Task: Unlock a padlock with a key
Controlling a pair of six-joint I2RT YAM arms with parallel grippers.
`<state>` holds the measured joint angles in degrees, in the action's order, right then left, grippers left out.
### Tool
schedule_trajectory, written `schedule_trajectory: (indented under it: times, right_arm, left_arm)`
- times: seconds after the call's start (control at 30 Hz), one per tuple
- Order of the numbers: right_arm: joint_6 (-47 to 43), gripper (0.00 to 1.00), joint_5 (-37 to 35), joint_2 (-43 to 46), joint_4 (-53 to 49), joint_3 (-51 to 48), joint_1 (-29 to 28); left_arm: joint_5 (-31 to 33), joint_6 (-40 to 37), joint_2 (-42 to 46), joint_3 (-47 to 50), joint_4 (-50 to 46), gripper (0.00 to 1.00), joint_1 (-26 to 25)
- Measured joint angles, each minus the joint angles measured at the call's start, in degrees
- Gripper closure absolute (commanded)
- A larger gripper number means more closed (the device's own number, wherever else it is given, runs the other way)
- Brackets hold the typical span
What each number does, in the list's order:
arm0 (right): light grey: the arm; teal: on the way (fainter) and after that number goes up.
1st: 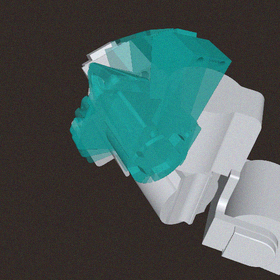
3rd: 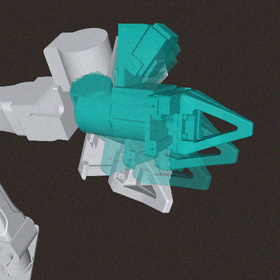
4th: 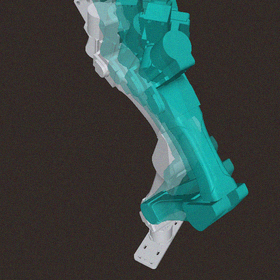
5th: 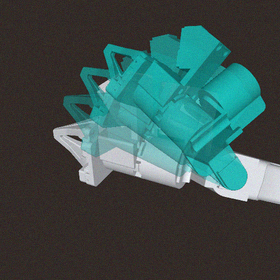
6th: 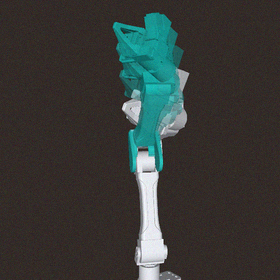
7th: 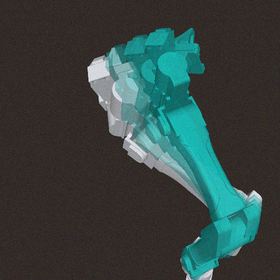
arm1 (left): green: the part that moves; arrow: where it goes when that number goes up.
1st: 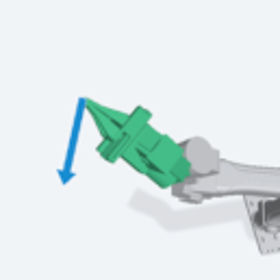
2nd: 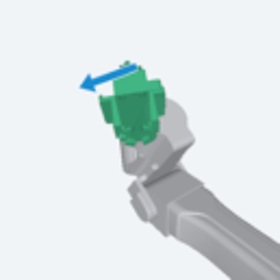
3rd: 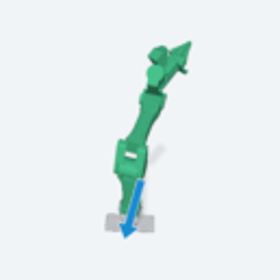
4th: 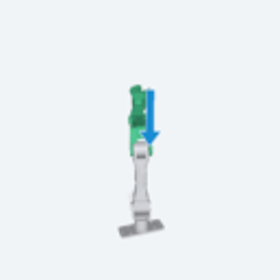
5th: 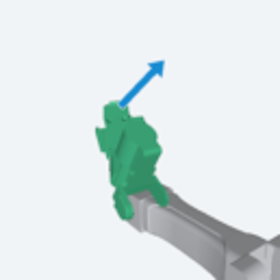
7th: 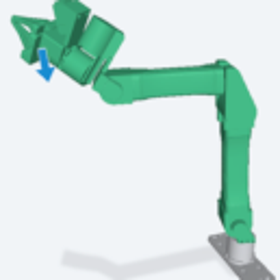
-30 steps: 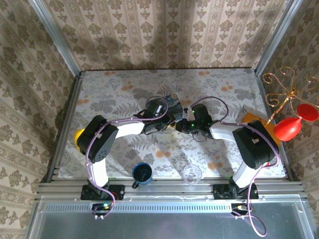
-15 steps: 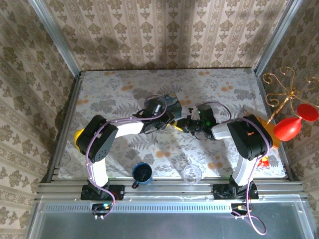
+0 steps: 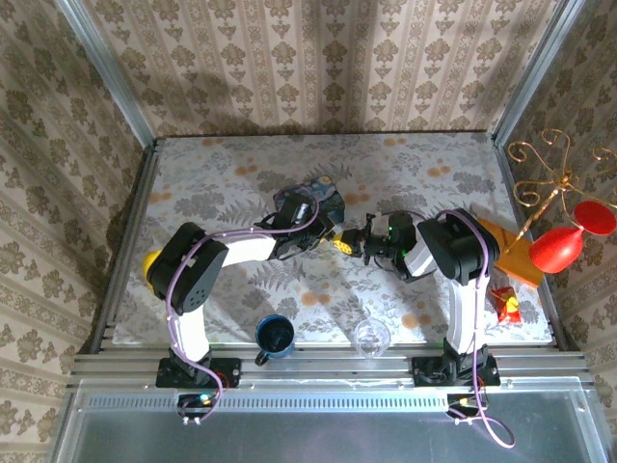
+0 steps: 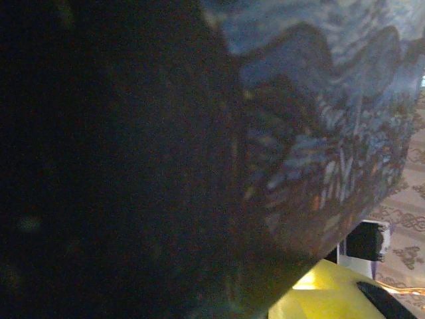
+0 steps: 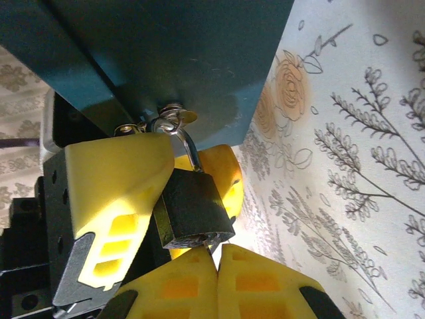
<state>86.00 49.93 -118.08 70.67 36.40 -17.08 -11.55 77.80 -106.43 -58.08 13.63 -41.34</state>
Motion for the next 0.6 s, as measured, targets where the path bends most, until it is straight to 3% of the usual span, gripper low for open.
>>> schedule_trajectory:
  times: [0.07, 0.37, 0.6]
  right_arm:
    - [1.5, 1.00, -0.1, 0.0, 0.6, 0.0, 0.2]
    - [4.3, 0.71, -2.0, -0.1, 1.5, -0.6, 0.3]
    - [3.5, 0.60, -5.2, -0.1, 0.3, -1.7, 0.9]
  left_arm:
    - [0.0, 0.3, 0.0, 0.0, 0.5, 1.00, 0.0]
    - [-0.5, 0.7, 0.0, 0.5, 1.9, 1.00, 0.1]
    - [-1.2, 0.6, 0.6, 2.1, 2.3, 1.00, 0.0]
